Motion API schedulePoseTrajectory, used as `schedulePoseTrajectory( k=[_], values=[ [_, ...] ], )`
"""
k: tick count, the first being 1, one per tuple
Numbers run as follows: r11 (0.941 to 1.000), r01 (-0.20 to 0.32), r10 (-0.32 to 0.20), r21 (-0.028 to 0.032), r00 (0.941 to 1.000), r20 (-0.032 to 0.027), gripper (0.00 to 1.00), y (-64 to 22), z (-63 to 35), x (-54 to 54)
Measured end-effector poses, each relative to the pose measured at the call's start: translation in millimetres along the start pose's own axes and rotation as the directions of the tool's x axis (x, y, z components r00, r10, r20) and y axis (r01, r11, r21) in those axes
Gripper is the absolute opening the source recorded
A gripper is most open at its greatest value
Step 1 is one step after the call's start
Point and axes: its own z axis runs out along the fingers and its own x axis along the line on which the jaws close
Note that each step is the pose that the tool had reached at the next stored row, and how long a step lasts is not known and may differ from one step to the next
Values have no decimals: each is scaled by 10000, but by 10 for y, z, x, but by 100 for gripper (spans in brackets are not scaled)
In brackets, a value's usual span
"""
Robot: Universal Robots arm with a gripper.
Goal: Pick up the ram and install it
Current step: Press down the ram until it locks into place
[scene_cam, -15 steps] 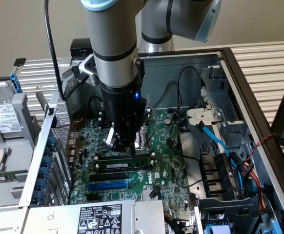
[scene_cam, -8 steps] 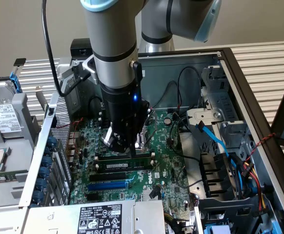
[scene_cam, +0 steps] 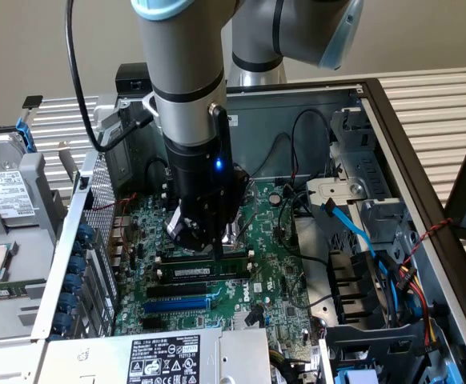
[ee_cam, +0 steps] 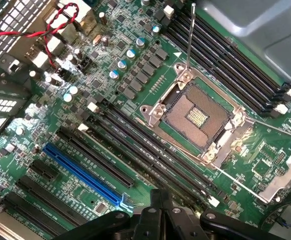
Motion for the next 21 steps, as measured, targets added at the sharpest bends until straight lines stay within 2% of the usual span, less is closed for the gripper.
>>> schedulePoseTrajectory(
  k=[3, 6, 11, 16, 21],
  values=[
    [9985, -544, 544, 46, 9985, -8, 10, 0, 5, 1],
    [9940, -1093, 1093, 94, 9940, -13, 10, 0, 11, 1],
    [9802, -1975, 1976, 172, 9803, -16, 10, 0, 20, 2],
    [9581, -2855, 2856, 250, 9584, -11, 10, 1, 30, 3],
    [9281, -3710, 3712, 328, 9286, 0, 10, 1, 40, 4]
  ],
)
